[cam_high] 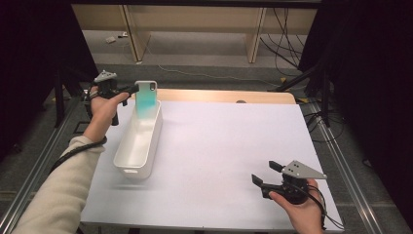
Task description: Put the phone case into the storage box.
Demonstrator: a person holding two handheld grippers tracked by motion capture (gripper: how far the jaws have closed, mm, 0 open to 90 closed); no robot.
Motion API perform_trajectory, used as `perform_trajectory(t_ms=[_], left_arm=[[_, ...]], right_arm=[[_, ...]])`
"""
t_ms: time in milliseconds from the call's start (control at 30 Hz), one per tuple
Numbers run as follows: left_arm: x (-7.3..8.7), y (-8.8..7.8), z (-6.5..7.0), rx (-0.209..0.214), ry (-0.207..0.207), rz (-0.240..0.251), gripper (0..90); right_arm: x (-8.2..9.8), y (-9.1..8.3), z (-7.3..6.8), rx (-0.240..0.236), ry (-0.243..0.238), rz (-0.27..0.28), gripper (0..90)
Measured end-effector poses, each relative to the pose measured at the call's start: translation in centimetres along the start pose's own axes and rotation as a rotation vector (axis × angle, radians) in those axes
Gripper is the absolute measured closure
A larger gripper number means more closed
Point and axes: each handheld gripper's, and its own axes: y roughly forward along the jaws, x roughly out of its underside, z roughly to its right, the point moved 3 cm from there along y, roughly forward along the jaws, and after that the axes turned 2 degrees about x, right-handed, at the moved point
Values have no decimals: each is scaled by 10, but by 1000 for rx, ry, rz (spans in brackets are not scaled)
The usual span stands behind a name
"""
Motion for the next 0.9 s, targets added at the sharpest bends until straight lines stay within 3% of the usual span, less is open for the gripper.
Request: perform_trajectory(t_ms=[267, 900], left_arm=[[0, 3, 0, 1, 6, -4, 828], [9, 7, -2, -2, 11, -27, 827]], right_arm=[[1, -1, 0, 9, -18, -17, 212], [2, -1, 0, 5, -8, -44, 212]])
